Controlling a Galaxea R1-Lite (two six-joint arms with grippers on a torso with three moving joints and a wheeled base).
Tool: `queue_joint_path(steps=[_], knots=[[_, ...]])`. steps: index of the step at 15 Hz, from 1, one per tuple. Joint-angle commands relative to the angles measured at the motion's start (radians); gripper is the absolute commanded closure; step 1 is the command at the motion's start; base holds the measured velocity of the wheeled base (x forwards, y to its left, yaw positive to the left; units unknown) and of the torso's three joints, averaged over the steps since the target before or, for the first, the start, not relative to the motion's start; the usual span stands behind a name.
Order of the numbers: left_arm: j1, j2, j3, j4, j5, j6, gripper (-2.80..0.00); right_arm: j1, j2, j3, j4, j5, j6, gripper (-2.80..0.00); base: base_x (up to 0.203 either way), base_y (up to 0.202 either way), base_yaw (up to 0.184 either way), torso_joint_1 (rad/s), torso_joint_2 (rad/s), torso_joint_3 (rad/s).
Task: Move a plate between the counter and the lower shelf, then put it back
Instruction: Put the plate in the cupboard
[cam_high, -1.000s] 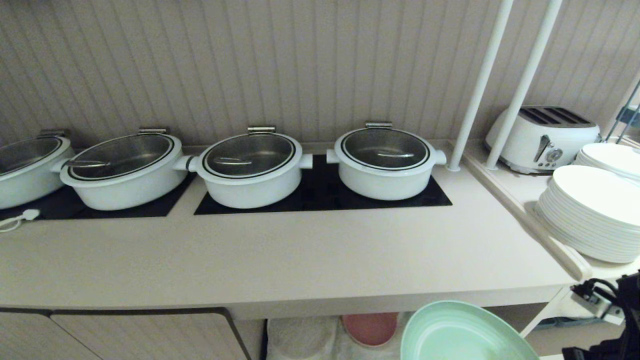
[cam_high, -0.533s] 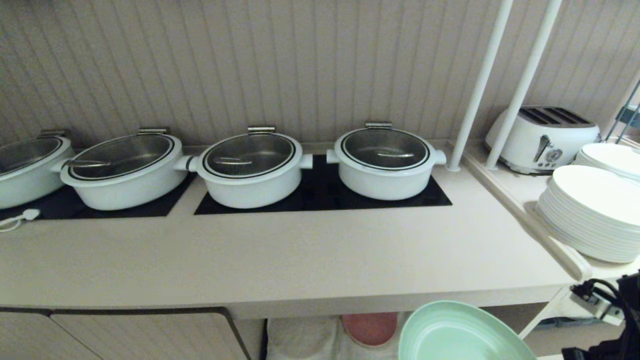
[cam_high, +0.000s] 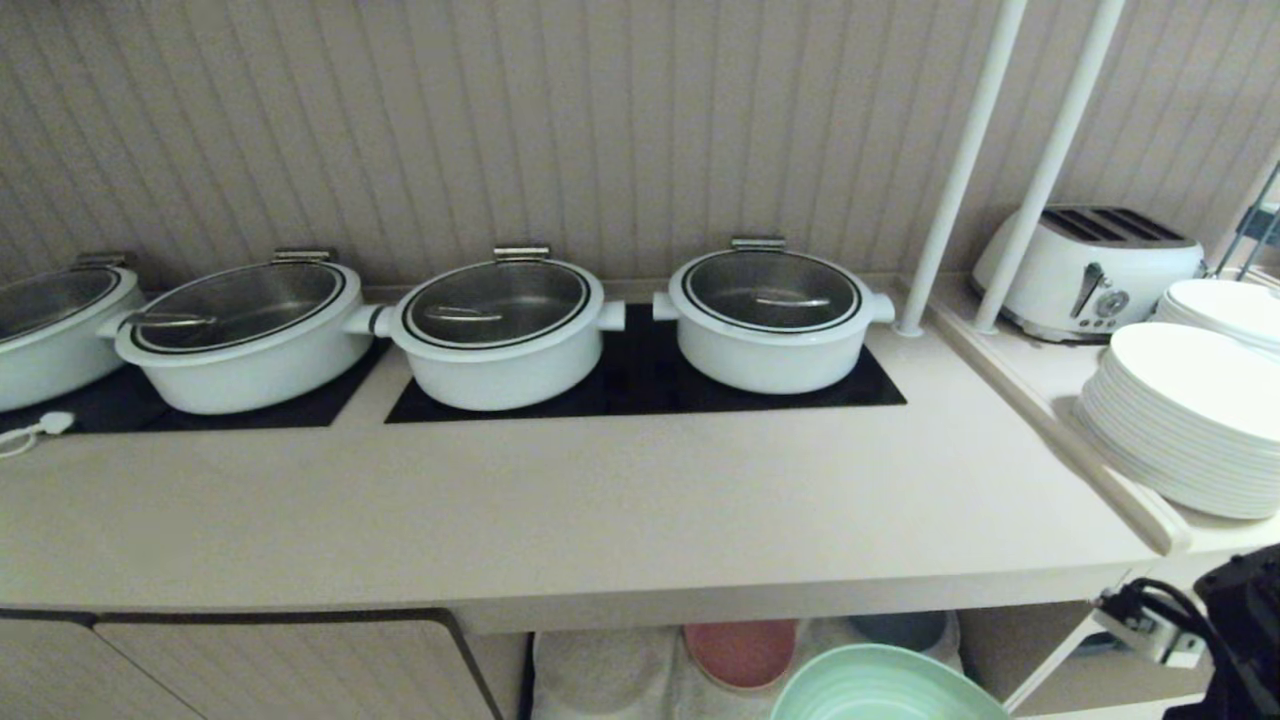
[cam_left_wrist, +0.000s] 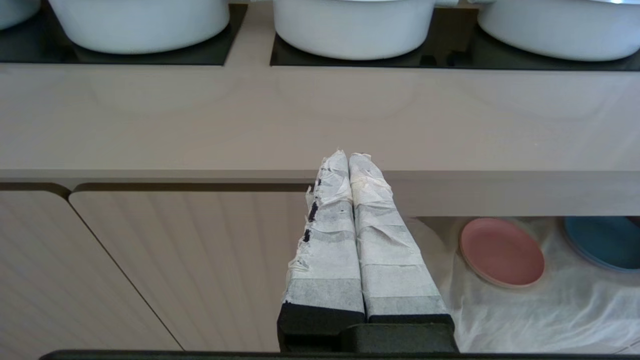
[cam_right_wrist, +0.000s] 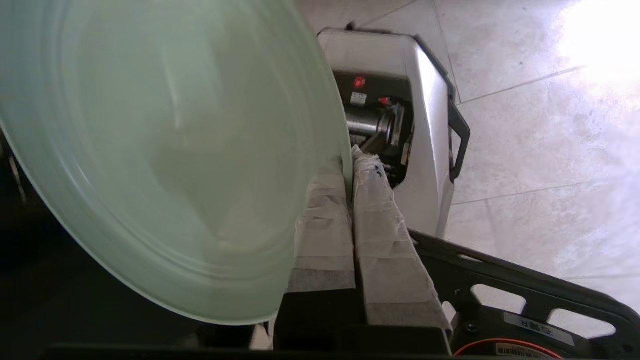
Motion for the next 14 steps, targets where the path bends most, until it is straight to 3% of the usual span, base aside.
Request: queue_joint_path(steps=[1,14], knots=[[0.000,0.000,0.000,-0.001,0.000,-0.001,0.00,-0.138,-0.005,0.002,0.002,0.001,0.003,0.00,0.000,0.000,0.000,-0.063,0.15,0.075],[0.000,0.000,0.000,-0.001,0.000,-0.001,0.00,-0.156,-0.012,0.011,0.003,0.001,0.003,0.00,0.000,0.000,0.000,-0.105,0.23,0.119]])
